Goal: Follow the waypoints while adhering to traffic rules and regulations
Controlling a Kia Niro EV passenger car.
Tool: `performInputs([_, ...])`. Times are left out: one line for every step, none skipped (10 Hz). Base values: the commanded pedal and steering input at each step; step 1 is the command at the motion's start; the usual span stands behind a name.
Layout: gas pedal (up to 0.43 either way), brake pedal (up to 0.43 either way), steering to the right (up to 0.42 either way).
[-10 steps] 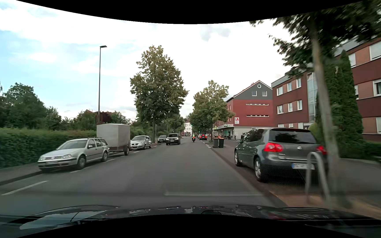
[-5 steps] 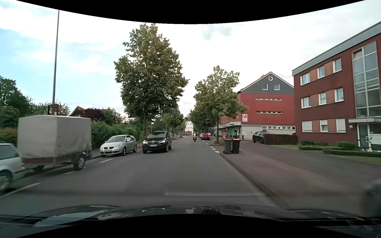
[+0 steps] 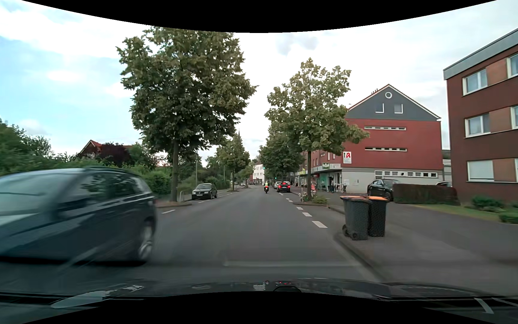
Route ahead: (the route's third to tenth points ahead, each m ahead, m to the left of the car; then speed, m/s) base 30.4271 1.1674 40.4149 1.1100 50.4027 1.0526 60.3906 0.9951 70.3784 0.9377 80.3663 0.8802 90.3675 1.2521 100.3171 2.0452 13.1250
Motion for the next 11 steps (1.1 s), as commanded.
performInputs([0.15,0.0,-0.006])
performInputs([0.15,0.0,-0.006])
performInputs([0.138,0.0,-0.005])
performInputs([0.138,0.0,-0.006])
performInputs([0.13,0.0,-0.005])
performInputs([0.13,0.0,-0.002])
performInputs([0.13,0.0,-0.003])
performInputs([0.13,0.0,-0.003])
performInputs([0.13,0.0,-0.002])
performInputs([0.13,0.0,-0.002])
performInputs([0.13,0.0,-0.002])
